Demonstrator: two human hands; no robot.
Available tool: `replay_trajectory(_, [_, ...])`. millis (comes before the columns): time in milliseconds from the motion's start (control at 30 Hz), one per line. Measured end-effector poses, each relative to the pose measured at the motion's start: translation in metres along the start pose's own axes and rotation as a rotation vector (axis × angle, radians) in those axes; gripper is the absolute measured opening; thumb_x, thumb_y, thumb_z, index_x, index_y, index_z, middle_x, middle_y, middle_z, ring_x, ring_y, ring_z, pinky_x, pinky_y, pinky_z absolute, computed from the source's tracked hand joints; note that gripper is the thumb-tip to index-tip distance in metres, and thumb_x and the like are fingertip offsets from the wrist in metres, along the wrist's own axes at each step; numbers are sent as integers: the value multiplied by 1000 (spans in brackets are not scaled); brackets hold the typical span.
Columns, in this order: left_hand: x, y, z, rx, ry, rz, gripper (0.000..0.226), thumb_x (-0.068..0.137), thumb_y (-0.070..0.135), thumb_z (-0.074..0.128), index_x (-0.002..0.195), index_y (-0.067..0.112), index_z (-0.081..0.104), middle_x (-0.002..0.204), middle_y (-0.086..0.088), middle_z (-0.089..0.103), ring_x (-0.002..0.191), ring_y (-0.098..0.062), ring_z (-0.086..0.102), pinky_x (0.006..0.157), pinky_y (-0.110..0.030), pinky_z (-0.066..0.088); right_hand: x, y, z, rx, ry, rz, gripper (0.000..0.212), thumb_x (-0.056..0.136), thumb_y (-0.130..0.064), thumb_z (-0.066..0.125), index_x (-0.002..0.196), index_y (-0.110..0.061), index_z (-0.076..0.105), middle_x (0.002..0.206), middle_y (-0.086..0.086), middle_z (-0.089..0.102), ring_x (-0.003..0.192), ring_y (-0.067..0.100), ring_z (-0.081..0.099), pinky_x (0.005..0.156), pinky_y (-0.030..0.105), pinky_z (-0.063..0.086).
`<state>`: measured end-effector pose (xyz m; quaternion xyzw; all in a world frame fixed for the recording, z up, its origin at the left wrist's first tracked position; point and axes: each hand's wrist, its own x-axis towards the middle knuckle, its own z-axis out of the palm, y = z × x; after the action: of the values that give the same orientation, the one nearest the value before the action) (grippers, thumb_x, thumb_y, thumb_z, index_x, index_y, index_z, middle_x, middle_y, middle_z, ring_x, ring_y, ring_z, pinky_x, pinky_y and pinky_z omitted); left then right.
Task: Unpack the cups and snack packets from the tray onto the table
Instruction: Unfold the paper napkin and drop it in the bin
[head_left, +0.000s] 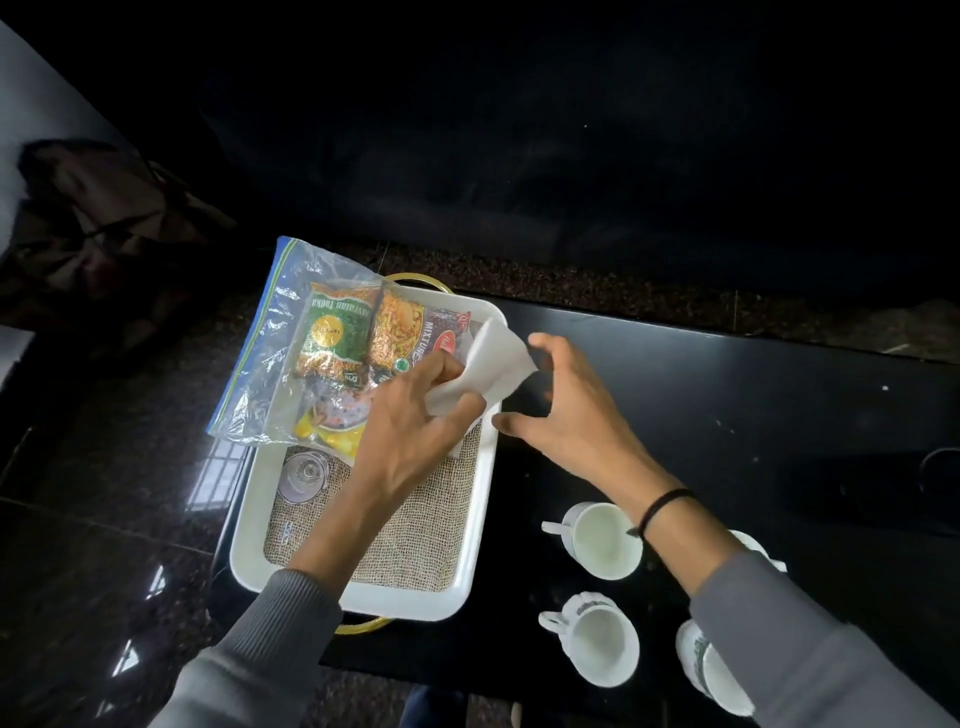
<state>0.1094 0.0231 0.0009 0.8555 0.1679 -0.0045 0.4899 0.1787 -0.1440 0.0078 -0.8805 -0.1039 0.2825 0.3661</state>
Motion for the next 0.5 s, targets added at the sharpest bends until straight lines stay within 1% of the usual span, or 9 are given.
replay_trajectory(67, [-3, 9, -4, -18, -57, 30, 18, 78, 35, 61, 84, 18, 61, 71, -2, 69, 57, -18, 67, 46, -34, 54, -5, 2, -14, 91, -44, 25, 109, 72, -31, 92, 157, -32, 24, 161, -9, 32, 144, 11, 36, 103, 24, 32])
replay_trajectory(133, [-4, 19, -7, -1, -110, 64, 19, 75, 38, 61, 83, 21, 63, 71, 1, 69, 60, -16, 65, 48, -30, 52, -11, 6, -29, 229, -126, 40, 110, 66, -29, 96, 154, -37, 30, 158, -13, 38, 143, 10, 40, 114, 31, 36])
replay_trajectory(200, [-3, 28, -7, -7, -170, 69, 13, 76, 35, 63, 83, 23, 64, 71, 4, 68, 59, -11, 61, 49, -25, 46, -18, 13, -41, 364, -214, 41, 85, 68, -25, 95, 140, -36, 50, 139, -13, 61, 126, 7, 58, 112, 38, 46])
replay_trajectory(233, [-2, 33, -6, -30, -202, 64, 10, 78, 33, 65, 82, 23, 65, 72, 5, 68, 59, -9, 61, 50, -24, 46, -22, 15, -47, 408, -244, 45, 69, 72, -25, 92, 132, -34, 59, 126, -11, 71, 116, 6, 66, 105, 36, 52])
replay_trajectory(300, [-4, 44, 0, -145, -244, 33, 8, 82, 29, 70, 84, 22, 69, 76, 1, 69, 62, -10, 63, 52, -25, 48, -32, 19, -58, 473, -233, 60, 43, 83, -29, 84, 123, -28, 68, 109, -9, 78, 99, 4, 73, 86, 23, 56])
replay_trajectory(333, [-5, 49, 5, -253, -233, -10, 8, 85, 27, 73, 86, 19, 70, 77, 0, 70, 65, -11, 65, 54, -26, 50, -37, 22, -62, 519, -199, 68, 34, 87, -29, 80, 119, -25, 71, 103, -8, 80, 92, 3, 75, 76, 18, 55])
replay_trajectory(367, [-7, 54, 11, -391, -203, -79, 8, 87, 24, 75, 89, 17, 71, 79, 0, 72, 69, -12, 68, 57, -25, 52, -41, 26, -64, 574, -159, 88, 29, 89, -27, 78, 116, -20, 73, 100, -5, 81, 87, 4, 76, 70, 16, 55])
replay_trajectory(433, [-9, 62, 27, -645, -183, -244, 13, 88, 22, 75, 98, 14, 73, 91, -1, 78, 80, -15, 74, 65, -26, 57, -50, 37, -67, 686, -75, 142, 26, 89, -23, 77, 114, -14, 74, 102, -1, 81, 92, 12, 78, 76, 23, 60])
replay_trajectory(500, [-12, 63, 44, -721, -243, -357, 26, 87, 22, 76, 110, 10, 72, 104, -8, 79, 94, -23, 76, 77, -34, 61, -60, 50, -70, 767, 3, 182, 26, 90, -22, 77, 114, -11, 75, 105, 3, 81, 97, 18, 78, 80, 29, 62])
